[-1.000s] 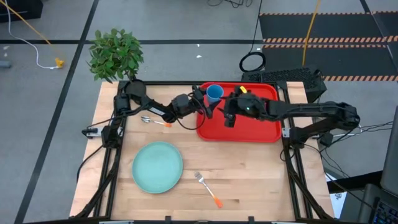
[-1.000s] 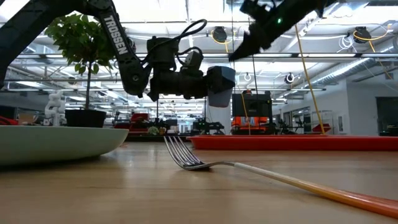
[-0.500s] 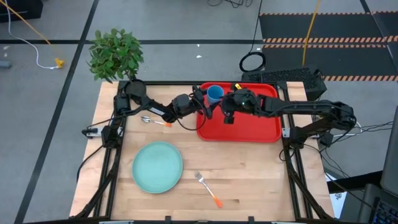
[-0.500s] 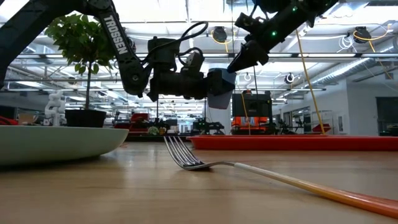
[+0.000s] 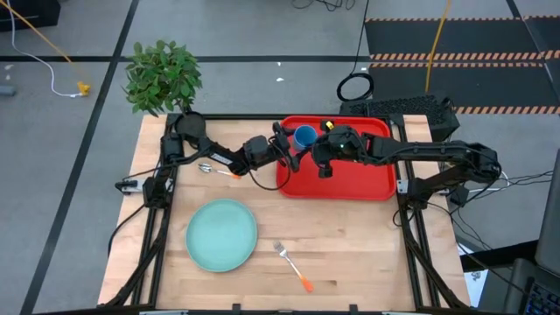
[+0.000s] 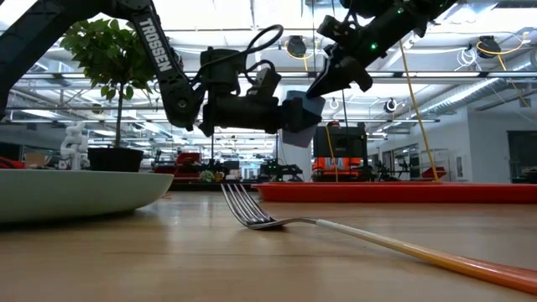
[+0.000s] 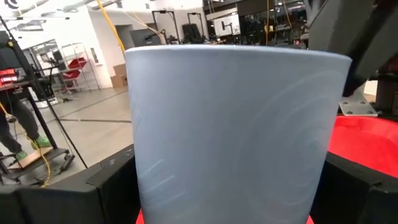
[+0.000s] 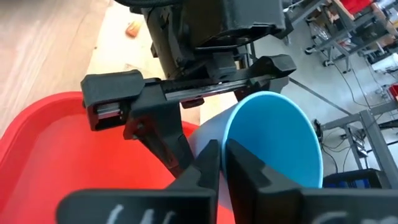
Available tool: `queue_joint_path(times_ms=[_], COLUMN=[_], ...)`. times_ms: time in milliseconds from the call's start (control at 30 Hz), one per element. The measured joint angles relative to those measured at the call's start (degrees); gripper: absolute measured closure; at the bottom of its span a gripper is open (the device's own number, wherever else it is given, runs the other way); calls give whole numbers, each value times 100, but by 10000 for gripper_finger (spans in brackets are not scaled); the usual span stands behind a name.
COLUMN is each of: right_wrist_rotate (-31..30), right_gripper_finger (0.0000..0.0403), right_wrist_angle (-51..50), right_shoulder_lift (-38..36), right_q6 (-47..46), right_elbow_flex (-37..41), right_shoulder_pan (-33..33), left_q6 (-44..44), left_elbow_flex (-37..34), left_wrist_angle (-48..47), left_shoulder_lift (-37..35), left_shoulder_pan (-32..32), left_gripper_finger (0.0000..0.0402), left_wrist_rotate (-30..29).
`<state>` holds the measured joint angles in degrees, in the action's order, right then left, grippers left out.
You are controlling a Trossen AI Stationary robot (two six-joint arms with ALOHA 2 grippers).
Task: Pick and place plate/cup/fork/spoon on tray
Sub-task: Put the blue cup on the red tray
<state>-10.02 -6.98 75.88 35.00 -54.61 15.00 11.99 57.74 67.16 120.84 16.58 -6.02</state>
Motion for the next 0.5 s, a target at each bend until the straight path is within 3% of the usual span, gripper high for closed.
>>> queue_joint_path(times_ms=[200,500], right_wrist_rotate=[-620,-798], right_gripper_finger=[401,402], right_wrist_angle=[-11,-110], right_shoulder_lift=[0,-4], right_q6=[-2,-137], right_elbow_flex=[0,2], right_shoulder_pan=[-5,37], left_q6=[-252,-490], left_elbow_flex=[0,31], left_wrist_angle=[-17,-436], left_shoulder_lift=[-6,-215], left_shoulder_pan=[-15,-7], left_gripper_finger=[51,6], left_wrist_rotate=[-61,-67])
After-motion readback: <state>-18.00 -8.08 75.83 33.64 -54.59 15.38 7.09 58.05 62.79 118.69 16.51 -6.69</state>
